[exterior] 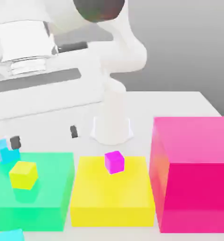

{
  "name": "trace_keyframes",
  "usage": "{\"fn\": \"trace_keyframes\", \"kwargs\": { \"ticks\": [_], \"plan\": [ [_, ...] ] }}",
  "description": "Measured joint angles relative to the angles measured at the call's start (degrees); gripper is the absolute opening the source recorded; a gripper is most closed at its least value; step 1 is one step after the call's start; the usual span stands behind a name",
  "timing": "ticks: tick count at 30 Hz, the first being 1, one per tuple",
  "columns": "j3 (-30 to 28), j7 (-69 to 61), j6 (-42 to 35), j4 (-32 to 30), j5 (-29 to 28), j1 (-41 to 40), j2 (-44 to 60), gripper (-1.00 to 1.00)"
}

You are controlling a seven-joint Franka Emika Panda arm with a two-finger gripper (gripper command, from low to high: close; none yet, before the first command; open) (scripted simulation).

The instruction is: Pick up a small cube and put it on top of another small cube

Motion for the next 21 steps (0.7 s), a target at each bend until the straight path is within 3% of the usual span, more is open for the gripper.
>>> {"fn": "trace_keyframes", "kwargs": {
  "ticks": [7, 14, 17, 18, 21],
  "plan": [
    [-0.47, -7.67, 3.00, 1.94, 1.24, -3.15, 12.84, 0.00],
    [-1.91, -12.32, 7.38, 3.54, -2.11, -5.83, 23.74, 0.00],
    [0.33, -14.50, 11.64, 4.94, -0.10, -7.95, 29.84, 0.00],
    [1.27, -15.16, 13.02, 5.39, 0.78, -8.72, 31.73, -1.00],
    [1.27, -15.19, 12.96, 5.40, 0.81, -8.72, 31.73, -1.00]
  ]
}}
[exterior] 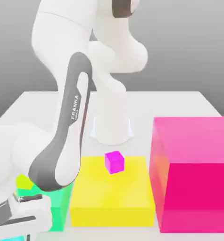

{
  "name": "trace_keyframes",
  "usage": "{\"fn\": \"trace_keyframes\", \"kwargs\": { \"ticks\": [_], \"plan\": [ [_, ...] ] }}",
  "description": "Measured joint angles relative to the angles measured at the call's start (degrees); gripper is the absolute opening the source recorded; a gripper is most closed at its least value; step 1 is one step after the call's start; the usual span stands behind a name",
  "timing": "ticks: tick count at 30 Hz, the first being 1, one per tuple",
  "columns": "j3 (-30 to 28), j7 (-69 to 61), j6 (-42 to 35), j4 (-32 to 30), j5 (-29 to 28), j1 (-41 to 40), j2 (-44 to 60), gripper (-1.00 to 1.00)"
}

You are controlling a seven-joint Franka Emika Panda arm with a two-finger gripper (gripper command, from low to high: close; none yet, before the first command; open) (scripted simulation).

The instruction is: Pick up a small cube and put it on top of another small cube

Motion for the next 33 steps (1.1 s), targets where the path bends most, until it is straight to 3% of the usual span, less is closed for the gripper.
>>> {"fn": "trace_keyframes", "kwargs": {
  "ticks": [4, 8, 20, 33],
  "plan": [
    [0.16, -0.14, 0.15, 0.06, 0.11, -0.15, 0.27, -1.00],
    [-2.94, 2.22, -4.82, -2.08, -2.93, 2.43, -6.64, -1.00],
    [-1.05, 8.73, -11.56, -18.87, -2.50, 8.30, -26.54, -1.00],
    [6.32, 23.97, -14.41, -38.52, -14.81, 10.41, -52.83, -1.00]
  ]
}}
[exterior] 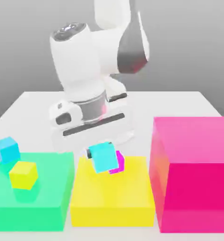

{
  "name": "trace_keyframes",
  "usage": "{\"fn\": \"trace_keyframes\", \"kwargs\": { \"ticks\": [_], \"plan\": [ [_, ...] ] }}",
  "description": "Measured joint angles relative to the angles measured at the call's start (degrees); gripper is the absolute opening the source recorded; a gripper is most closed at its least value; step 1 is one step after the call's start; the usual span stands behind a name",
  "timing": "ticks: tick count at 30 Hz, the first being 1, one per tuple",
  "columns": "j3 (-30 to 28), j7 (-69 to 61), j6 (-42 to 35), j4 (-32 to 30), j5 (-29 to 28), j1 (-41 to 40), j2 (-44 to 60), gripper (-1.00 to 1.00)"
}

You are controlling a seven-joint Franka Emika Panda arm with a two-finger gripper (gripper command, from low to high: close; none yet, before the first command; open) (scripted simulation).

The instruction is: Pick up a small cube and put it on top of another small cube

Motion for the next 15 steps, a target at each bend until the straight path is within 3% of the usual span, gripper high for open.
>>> {"fn": "trace_keyframes", "kwargs": {
  "ticks": [8, 14, 15],
  "plan": [
    [9.23, 9.42, -0.67, -11.94, -7.77, -3.42, -15.60, -1.00],
    [10.31, 10.19, 12.32, -15.55, -8.44, -3.99, -6.51, -1.00],
    [10.16, 10.30, 14.07, -15.89, -8.58, -3.89, -5.09, 1.00]
  ]
}}
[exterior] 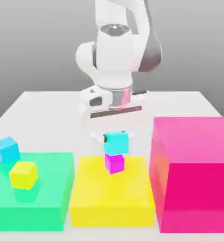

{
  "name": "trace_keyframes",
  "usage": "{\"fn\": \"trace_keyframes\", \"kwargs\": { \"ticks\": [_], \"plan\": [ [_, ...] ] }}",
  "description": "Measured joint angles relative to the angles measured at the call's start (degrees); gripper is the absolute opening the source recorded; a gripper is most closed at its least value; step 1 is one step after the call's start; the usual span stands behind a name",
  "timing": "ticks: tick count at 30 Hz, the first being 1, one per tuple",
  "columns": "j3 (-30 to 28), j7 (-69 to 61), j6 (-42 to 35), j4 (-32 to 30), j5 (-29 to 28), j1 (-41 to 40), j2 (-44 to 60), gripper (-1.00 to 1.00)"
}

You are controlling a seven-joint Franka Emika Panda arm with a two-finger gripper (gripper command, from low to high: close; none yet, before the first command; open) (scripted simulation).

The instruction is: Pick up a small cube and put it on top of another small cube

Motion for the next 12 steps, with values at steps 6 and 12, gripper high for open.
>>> {"fn": "trace_keyframes", "kwargs": {
  "ticks": [6, 12],
  "plan": [
    [0.02, 0.03, 0.92, -0.18, -0.06, -0.03, 0.72, 1.00],
    [0.20, 0.08, -10.62, 2.00, -0.04, -0.08, -8.69, 1.00]
  ]
}}
